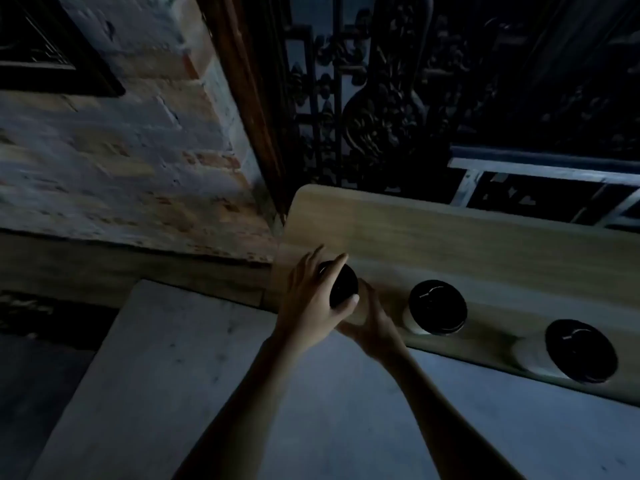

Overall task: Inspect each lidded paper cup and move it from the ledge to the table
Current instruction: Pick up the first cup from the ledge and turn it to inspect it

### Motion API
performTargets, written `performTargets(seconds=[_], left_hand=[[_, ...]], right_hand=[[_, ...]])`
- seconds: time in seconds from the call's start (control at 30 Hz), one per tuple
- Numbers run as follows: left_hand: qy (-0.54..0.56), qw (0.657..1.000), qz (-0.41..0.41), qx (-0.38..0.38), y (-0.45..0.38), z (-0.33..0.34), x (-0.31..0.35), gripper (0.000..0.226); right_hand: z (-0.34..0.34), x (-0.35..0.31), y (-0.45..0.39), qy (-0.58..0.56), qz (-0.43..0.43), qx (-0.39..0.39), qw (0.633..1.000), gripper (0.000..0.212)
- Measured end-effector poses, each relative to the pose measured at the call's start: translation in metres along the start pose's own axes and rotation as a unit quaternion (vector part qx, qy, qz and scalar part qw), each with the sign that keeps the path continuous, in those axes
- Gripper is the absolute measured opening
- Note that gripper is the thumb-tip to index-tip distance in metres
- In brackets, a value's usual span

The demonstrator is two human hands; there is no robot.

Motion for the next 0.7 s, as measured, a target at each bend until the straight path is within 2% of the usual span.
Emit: performTargets(seconds=[0.07, 0.13, 0.2, 0.27, 0.33, 0.43, 0.53, 0.6, 0.7], left_hand=[[0.005, 1.000, -0.005, -0.014, -0.006, 0.005, -0.003, 0.075], [0.012, 1.000, -0.015, -0.023, -0.009, 0.009, -0.006, 0.078], [0.030, 0.999, -0.026, -0.028, -0.009, 0.013, -0.008, 0.079], [0.051, 0.998, -0.036, -0.032, -0.009, 0.015, -0.010, 0.078], [0.064, 0.996, -0.053, -0.025, -0.009, 0.014, -0.014, 0.077], [0.093, 0.993, -0.071, 0.004, -0.006, 0.008, -0.020, 0.080], [0.176, 0.979, -0.095, 0.032, 0.001, -0.004, -0.026, 0.080], [0.238, 0.963, -0.119, 0.043, 0.006, -0.011, -0.029, 0.079], [0.290, 0.944, -0.141, 0.064, 0.015, -0.026, -0.031, 0.072]], right_hand=[[0.002, -0.002, -0.012, -0.007, -0.038, -0.005, 0.999, 0.107], [0.009, 0.000, -0.024, -0.022, -0.042, -0.029, 0.998, 0.097], [0.019, -0.002, -0.033, -0.064, -0.047, -0.047, 0.996, 0.065], [0.025, -0.006, -0.039, -0.050, -0.089, -0.039, 0.994, 0.030], [0.028, -0.011, -0.043, -0.041, -0.110, -0.039, 0.992, 0.017], [0.024, -0.019, -0.045, -0.068, -0.126, -0.045, 0.989, 0.026], [0.016, -0.024, -0.036, -0.073, -0.113, -0.049, 0.990, 0.063], [0.006, -0.026, -0.023, -0.024, -0.101, -0.025, 0.994, 0.083], [-0.010, -0.038, 0.000, 0.045, -0.122, -0.007, 0.992, 0.093]])
Point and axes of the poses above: each hand's wrist, its own y-axis away from the middle knuckle, its own z-axis out of the palm, x = y × z, the point moved 6 cm from there along -y, towards the middle knuckle, and after that the axes turned 2 degrees about -z, right-handed, at the moved point
